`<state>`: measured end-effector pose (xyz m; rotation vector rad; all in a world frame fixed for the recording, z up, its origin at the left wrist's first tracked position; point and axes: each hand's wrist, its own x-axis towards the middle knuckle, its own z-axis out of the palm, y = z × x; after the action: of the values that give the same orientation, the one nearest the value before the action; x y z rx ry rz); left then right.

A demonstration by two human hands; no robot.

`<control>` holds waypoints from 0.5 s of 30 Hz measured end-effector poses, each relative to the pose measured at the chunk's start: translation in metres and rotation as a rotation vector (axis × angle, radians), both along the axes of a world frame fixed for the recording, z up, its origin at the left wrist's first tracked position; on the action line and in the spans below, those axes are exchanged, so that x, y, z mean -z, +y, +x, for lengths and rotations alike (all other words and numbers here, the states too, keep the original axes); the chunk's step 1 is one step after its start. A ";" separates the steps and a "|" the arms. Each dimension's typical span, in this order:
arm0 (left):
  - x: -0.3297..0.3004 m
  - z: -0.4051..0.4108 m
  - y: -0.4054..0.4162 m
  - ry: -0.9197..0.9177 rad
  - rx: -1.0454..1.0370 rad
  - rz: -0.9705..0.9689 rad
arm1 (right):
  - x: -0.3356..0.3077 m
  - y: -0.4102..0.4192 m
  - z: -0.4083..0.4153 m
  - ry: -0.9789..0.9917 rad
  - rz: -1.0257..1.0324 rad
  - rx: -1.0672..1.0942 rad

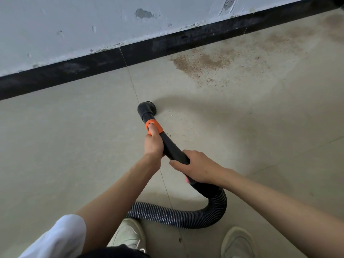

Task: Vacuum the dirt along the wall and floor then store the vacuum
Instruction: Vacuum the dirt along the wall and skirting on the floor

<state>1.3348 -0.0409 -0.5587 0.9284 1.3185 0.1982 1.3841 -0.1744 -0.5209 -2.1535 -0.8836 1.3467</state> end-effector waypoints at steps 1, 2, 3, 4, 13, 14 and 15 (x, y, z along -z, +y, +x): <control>-0.001 0.000 -0.004 0.007 0.015 0.000 | 0.000 -0.004 -0.002 0.003 -0.005 0.019; -0.001 0.001 -0.007 0.012 0.032 -0.004 | 0.000 -0.007 -0.003 0.002 -0.011 0.037; -0.001 0.002 -0.009 0.015 0.053 -0.008 | 0.000 -0.010 -0.005 -0.002 -0.016 0.053; -0.002 0.004 -0.011 0.016 0.077 -0.009 | 0.000 -0.013 -0.006 -0.008 -0.019 0.071; -0.003 0.004 -0.030 0.034 0.180 -0.032 | 0.000 -0.034 -0.015 0.041 -0.026 0.136; -0.003 -0.002 -0.032 0.034 0.176 -0.037 | 0.000 -0.037 -0.017 0.061 -0.024 0.126; -0.003 -0.007 -0.035 0.029 0.173 -0.043 | 0.001 -0.040 -0.018 0.078 -0.022 0.108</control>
<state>1.3278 -0.0754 -0.5559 1.0062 1.2568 0.0223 1.3657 -0.2142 -0.5217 -2.1176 -0.7151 1.3825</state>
